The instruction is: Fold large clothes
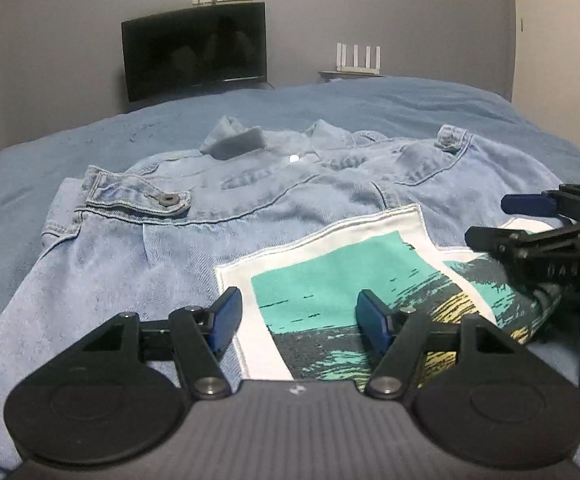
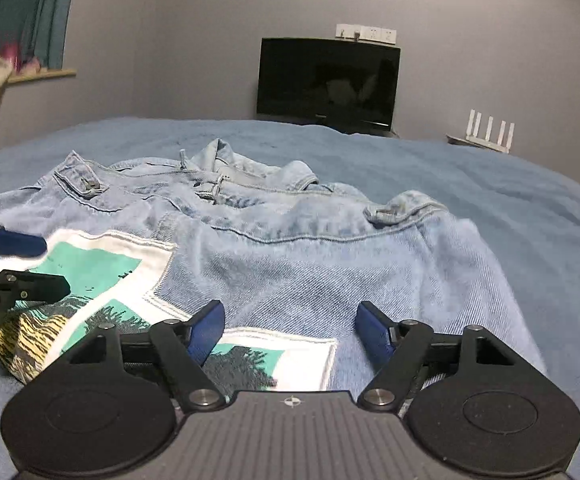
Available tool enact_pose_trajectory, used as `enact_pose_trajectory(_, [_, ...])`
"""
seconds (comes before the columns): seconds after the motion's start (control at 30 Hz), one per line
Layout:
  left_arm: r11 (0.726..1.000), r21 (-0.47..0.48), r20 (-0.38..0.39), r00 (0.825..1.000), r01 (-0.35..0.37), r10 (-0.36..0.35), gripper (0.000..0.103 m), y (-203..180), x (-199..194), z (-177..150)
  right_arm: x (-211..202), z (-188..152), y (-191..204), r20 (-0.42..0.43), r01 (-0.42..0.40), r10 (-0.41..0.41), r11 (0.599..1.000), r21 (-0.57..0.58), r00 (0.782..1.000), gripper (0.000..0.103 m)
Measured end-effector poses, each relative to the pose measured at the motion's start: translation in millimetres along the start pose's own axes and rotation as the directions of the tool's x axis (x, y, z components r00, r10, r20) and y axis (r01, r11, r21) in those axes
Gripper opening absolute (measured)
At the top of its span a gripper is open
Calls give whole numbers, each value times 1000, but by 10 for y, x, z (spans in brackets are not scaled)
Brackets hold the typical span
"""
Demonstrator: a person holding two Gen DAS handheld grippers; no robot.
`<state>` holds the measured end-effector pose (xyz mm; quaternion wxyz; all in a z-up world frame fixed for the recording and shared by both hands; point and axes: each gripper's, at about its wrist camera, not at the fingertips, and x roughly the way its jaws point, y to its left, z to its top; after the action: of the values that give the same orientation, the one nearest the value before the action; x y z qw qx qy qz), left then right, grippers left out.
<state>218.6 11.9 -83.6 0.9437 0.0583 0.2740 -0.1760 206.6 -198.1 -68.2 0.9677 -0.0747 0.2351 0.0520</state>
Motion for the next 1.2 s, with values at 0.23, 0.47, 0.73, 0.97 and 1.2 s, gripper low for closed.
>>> enact_pose_trajectory(0.23, [992, 6, 15, 991, -130, 130, 66, -28, -389, 38, -380, -48, 3, 67, 49, -55, 995, 88, 996, 77])
enact_pose_trajectory(0.47, [976, -46, -40, 977, -213, 211, 66, 174, -581, -64, -635, -77, -141, 3, 152, -154, 979, 137, 988, 76])
enact_pose_trajectory(0.73, [981, -62, -30, 983, -185, 183, 89, 31, -948, -126, -1142, -122, -336, -33, 162, -159, 938, 307, 987, 84])
enact_pose_trajectory(0.97, [959, -168, 69, 967, -229, 244, 92, 52, -1363, -99, -1758, -3, -511, 48, 115, -141, 925, 362, 989, 94])
enact_pose_trajectory(1.2, [908, -265, 344, 848, -325, 404, 100, 55, -2014, -22, -2299, 152, -656, 95, 75, -117, 928, 366, 989, 98])
